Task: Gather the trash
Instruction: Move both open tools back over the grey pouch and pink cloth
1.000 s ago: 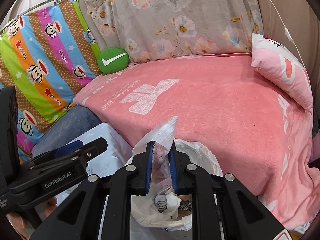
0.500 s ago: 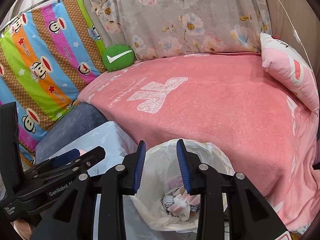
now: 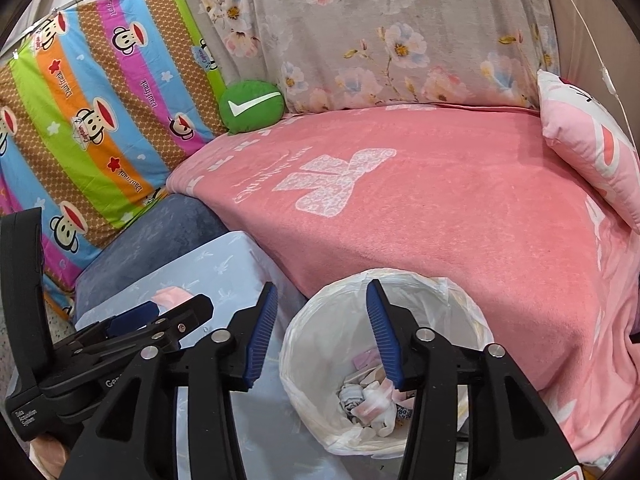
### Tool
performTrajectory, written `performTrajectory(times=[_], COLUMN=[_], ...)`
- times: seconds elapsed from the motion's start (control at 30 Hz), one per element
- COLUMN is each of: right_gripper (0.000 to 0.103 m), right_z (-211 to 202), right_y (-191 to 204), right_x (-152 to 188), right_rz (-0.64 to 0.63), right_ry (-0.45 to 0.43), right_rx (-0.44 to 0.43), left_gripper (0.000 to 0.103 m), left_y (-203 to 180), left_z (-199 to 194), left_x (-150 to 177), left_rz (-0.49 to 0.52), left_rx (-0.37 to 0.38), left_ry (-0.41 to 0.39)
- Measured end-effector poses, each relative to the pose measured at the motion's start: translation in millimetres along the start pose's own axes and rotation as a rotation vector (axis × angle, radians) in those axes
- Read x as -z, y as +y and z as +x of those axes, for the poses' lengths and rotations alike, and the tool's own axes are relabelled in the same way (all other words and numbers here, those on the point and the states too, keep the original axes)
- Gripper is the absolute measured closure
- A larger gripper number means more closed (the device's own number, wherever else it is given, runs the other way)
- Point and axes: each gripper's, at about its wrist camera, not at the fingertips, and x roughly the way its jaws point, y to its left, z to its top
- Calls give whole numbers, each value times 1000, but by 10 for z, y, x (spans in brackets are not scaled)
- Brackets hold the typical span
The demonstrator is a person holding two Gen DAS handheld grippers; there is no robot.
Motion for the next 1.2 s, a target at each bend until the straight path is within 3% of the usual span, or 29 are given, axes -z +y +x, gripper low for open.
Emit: performTrajectory(times=[0.63, 0.8, 1.2], right_gripper=[55, 54, 54], right_z=[163, 235, 491], right_y=[341, 430, 683], right_x=[171, 192, 388], right_rz=[-47, -61, -80], right_ry=[58, 74, 138], right_rx=[-41, -43, -69], left_gripper=[23, 15, 15], left_y=[416, 583, 1211], left_z=[-46, -13, 364], left_x=[141, 215, 578], left_rz=[-75, -102, -217], left_rx=[-65, -94, -199], left_ry=[14, 25, 169])
